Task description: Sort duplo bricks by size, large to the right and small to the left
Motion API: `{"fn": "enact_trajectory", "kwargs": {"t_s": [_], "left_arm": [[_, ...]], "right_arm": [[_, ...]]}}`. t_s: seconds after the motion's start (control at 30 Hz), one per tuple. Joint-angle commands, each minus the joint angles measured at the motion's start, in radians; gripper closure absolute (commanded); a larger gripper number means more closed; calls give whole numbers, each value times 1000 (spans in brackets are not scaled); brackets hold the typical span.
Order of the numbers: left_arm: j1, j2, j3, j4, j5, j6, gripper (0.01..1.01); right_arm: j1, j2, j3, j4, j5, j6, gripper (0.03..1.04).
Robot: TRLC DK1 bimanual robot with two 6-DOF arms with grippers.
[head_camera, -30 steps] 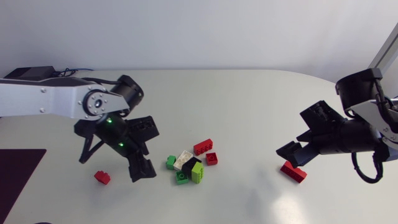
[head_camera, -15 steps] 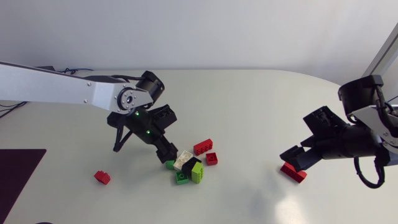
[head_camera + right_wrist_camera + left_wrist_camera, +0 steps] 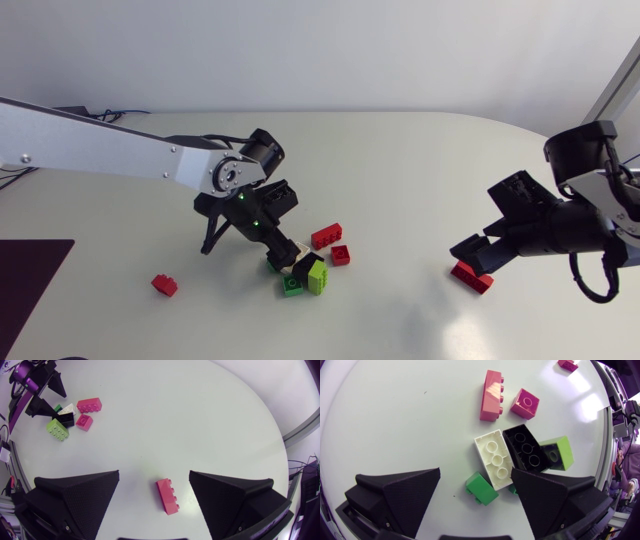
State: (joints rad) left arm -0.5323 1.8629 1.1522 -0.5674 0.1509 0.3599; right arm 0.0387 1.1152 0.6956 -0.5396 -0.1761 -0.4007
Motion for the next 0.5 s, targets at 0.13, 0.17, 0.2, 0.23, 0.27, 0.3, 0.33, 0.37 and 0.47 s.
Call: {"fn": "enact_trajectory", "kwargs": {"t_s": [0.13,0.17,0.2,0.23,0.27,0.3,0.33,0.37,0.47], "left_arm": [[8,39,35,11,-17,-32,44],[15,42,35,14,-17,-32,44],[23,44,37,15,-19,-32,44],[29,44,37,15,-19,-32,44],[35,45,35,15,-19,-32,44],[40,45,34,15,-19,-32,44],[45,45,34,15,-19,-32,44],[51,44,34,15,-19,-32,44],[68,45,26,23,-19,-30,44]], "right_arm": [[-13,-20,-31,-5,1,-7,59],[-14,-22,-31,-5,1,-9,59],[-16,-22,-31,-5,1,-10,59],[-16,-22,-31,-7,1,-10,59],[-16,-23,-33,-7,1,-10,59],[-16,-23,-34,-7,0,-10,59],[-16,-23,-34,-5,0,-10,59],[-16,-23,-36,-5,-2,-10,59],[-16,-23,-39,-5,-2,-10,59]]}}
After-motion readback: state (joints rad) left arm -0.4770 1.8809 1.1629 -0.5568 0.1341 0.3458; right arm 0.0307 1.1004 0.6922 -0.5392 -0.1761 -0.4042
